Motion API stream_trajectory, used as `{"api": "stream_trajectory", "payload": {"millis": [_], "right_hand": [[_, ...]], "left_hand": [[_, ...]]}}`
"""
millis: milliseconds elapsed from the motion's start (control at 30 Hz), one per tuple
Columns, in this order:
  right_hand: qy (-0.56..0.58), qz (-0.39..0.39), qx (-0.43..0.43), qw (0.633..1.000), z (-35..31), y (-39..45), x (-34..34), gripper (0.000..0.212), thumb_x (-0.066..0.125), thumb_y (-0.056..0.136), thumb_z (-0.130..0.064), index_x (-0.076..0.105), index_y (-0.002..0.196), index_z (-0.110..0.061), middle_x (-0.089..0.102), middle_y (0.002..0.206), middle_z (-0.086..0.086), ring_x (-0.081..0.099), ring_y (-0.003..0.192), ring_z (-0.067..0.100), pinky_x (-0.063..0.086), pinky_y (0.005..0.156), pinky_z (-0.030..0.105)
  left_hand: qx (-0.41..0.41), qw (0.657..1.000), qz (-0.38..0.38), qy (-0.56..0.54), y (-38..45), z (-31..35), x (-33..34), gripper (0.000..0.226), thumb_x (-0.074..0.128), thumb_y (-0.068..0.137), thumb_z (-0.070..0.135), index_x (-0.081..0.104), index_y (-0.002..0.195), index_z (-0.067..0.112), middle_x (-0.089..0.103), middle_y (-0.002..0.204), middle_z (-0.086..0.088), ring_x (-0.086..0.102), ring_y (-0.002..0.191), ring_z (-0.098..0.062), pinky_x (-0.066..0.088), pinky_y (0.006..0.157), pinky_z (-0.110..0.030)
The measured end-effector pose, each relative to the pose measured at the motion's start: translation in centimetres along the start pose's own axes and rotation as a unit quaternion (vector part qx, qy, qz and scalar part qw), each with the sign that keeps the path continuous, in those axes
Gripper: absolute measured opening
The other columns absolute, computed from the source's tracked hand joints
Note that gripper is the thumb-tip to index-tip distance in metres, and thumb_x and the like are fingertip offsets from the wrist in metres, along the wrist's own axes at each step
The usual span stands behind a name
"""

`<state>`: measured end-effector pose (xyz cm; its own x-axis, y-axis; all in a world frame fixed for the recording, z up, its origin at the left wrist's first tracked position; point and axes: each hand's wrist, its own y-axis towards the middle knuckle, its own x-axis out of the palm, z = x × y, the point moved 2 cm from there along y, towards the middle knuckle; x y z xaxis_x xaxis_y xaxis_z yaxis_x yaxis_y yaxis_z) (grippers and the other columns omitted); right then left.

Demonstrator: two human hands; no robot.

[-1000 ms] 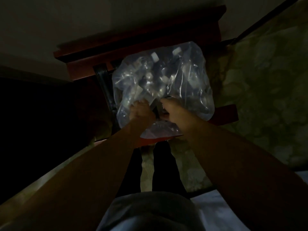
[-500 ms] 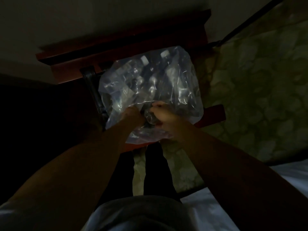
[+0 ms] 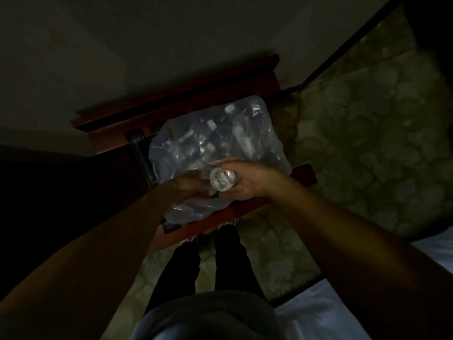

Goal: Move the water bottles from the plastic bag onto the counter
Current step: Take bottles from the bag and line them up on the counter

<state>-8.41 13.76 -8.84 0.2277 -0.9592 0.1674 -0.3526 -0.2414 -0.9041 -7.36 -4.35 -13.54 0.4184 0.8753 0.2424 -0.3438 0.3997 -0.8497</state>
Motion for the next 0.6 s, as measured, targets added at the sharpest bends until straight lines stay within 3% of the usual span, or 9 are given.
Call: {"api": "stream_trajectory", "payload": {"millis": [33,100,167,267,333,433,500,600], "right_hand": [[0.006,-0.017,0.004,1.0,-0.1,-0.7,0.3,0.066,0.076,0.083,-0.028,0.047,0.142,-0.021,0.042,0.15,0.006,0.047,0.132,0.025,0.044,0.106,0.034],[0.079,-0.047,0.064,0.994,-0.6,-1.8,0.5,0.048,0.072,0.086,-0.026,0.055,0.131,-0.021,0.051,0.141,0.014,0.059,0.119,0.032,0.057,0.087,0.046],[0.13,-0.073,0.091,0.985,-0.6,-2.7,0.6,0.039,0.07,0.088,-0.025,0.058,0.124,-0.018,0.057,0.131,0.015,0.063,0.111,0.032,0.06,0.079,0.047],[0.136,-0.088,0.073,0.984,-0.9,-4.2,0.6,0.022,0.068,0.089,-0.022,0.063,0.111,-0.021,0.062,0.117,0.011,0.065,0.103,0.028,0.061,0.072,0.042],[0.092,-0.086,0.071,0.99,-1.1,-5.1,0.3,0.016,0.067,0.089,-0.026,0.064,0.105,-0.024,0.064,0.111,0.008,0.066,0.098,0.025,0.06,0.064,0.036],[-0.053,-0.017,0.067,0.996,-1.5,-6.0,-0.1,0.011,0.066,0.089,-0.035,0.066,0.098,-0.03,0.064,0.102,0.004,0.066,0.085,0.019,0.054,0.052,0.025],[-0.152,0.051,0.064,0.985,-1.9,-6.3,0.3,0.009,0.063,0.088,-0.039,0.065,0.093,-0.032,0.063,0.098,0.004,0.064,0.077,0.018,0.051,0.047,0.021],[-0.2,0.093,0.068,0.973,-2.7,-6.4,1.4,0.01,0.058,0.09,-0.04,0.062,0.09,-0.031,0.063,0.093,0.004,0.063,0.075,0.018,0.053,0.052,0.024]], "left_hand": [[-0.015,1.0,-0.001,-0.018,-0.5,0.4,0.2,0.011,0.064,0.091,0.008,0.067,0.099,0.014,0.071,0.083,-0.001,0.07,0.07,-0.01,0.053,0.064,-0.024],[-0.031,0.996,-0.004,-0.081,-1.1,1.0,0.5,0.015,0.055,0.098,0.02,0.067,0.099,0.012,0.072,0.083,-0.006,0.069,0.071,-0.014,0.053,0.065,-0.028],[-0.035,0.986,0.03,-0.161,-1.8,1.7,0.4,0.022,0.052,0.1,0.023,0.067,0.098,0.008,0.075,0.081,-0.009,0.072,0.07,-0.019,0.058,0.061,-0.03],[-0.04,0.975,0.081,-0.205,-3.4,2.7,0.0,0.029,0.056,0.098,0.029,0.067,0.081,0.009,0.07,0.064,-0.009,0.066,0.047,-0.018,0.052,0.042,-0.021],[-0.04,0.987,0.093,-0.125,-4.5,3.4,0.3,0.037,0.053,0.098,0.036,0.062,0.075,0.008,0.063,0.055,-0.008,0.056,0.04,-0.015,0.044,0.039,-0.018],[-0.025,0.99,0.138,0.004,-6.3,5.1,0.9,0.05,0.052,0.097,0.045,0.059,0.07,0.003,0.057,0.046,-0.007,0.049,0.031,-0.011,0.036,0.033,-0.014],[-0.01,0.986,0.157,0.058,-7.7,6.4,1.3,0.051,0.054,0.093,0.053,0.065,0.089,0.003,0.063,0.069,-0.01,0.057,0.045,-0.014,0.042,0.039,-0.017],[0.02,0.969,0.185,0.165,-9.3,8.7,2.2,0.058,0.055,0.088,0.062,0.065,0.113,0.011,0.061,0.097,-0.005,0.066,0.069,-0.018,0.056,0.058,-0.026]]}}
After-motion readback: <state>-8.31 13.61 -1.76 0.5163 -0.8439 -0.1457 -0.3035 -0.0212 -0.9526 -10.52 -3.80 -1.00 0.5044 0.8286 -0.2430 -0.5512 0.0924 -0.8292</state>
